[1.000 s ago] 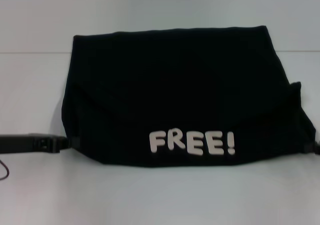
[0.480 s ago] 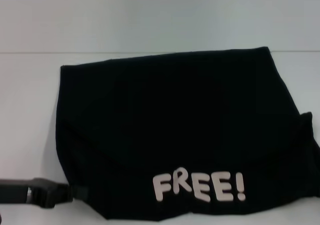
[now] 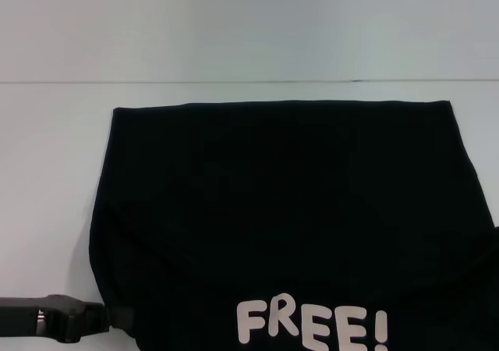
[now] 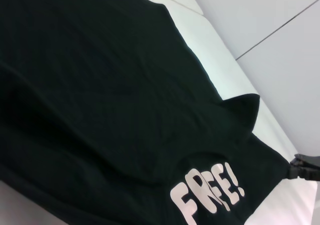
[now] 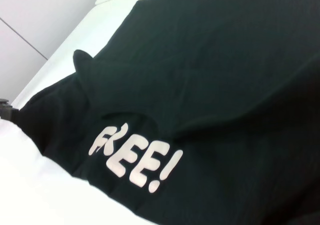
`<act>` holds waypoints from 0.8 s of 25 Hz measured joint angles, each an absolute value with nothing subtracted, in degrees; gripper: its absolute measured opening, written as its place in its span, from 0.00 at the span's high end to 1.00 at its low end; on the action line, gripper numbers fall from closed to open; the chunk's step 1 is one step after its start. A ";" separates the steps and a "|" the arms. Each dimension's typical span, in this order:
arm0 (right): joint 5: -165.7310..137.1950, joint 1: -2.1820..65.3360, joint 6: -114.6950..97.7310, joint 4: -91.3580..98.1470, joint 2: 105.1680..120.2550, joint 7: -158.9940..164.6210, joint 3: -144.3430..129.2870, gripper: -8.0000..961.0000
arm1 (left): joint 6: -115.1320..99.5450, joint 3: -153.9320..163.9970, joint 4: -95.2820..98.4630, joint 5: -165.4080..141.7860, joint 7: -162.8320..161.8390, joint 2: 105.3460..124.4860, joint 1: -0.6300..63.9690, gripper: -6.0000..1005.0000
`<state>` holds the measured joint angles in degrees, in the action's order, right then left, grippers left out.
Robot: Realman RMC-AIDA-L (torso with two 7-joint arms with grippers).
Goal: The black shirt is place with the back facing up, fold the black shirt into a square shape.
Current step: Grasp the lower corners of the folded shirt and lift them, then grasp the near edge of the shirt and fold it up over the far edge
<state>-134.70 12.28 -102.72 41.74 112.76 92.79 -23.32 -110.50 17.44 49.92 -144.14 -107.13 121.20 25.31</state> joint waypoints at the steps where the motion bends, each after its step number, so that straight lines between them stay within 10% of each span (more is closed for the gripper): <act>1: -134.97 12.02 -102.78 41.68 112.93 92.59 -23.27 0.97 | -110.50 17.45 49.93 -144.21 -107.09 121.17 25.36 0.99; 13: -136.14 15.10 -102.72 41.57 112.82 91.98 -18.94 0.96 | -108.73 16.76 49.39 -144.38 -106.92 120.29 28.06 0.99; 20: -136.13 23.64 -95.53 40.96 111.71 94.57 -15.93 0.96 | -92.10 15.42 40.49 -142.88 -107.80 115.78 37.89 1.00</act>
